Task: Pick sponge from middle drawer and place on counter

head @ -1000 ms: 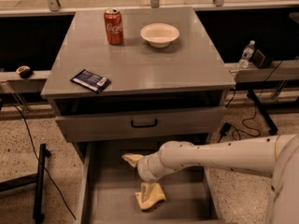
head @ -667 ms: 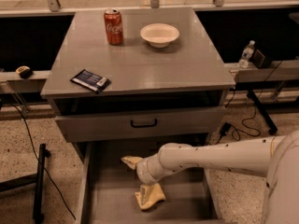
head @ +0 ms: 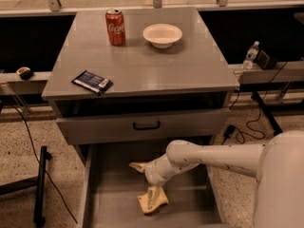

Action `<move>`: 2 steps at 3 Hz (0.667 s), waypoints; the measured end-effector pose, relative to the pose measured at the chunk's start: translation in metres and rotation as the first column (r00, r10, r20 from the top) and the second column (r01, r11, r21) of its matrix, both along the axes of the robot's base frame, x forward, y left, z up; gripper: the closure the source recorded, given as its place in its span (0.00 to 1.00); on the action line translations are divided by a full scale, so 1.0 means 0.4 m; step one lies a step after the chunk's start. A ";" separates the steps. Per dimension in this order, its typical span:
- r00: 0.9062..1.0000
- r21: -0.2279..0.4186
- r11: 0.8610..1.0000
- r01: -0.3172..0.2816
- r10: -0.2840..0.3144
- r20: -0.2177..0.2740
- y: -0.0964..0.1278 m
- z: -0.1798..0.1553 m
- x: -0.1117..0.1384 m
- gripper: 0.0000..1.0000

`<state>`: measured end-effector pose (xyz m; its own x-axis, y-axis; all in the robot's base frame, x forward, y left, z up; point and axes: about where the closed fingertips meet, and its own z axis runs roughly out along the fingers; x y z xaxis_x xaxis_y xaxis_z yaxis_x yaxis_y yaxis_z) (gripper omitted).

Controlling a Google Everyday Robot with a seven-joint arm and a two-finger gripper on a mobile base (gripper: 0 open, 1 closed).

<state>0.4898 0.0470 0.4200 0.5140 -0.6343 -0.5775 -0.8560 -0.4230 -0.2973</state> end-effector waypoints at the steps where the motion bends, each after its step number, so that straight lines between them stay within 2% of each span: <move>1: 0.979 -0.024 1.000 -0.011 0.006 -0.206 -0.078 -0.125 -0.054 0.04; 2: 0.963 -0.067 0.997 -0.027 0.007 -0.270 -0.111 -0.152 -0.091 0.15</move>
Offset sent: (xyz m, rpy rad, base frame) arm -0.0508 -0.0631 -0.0704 -0.1287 0.3448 0.0227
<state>0.4532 0.0027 0.3591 0.3567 -0.6704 -0.6507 -0.8928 -0.4496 -0.0262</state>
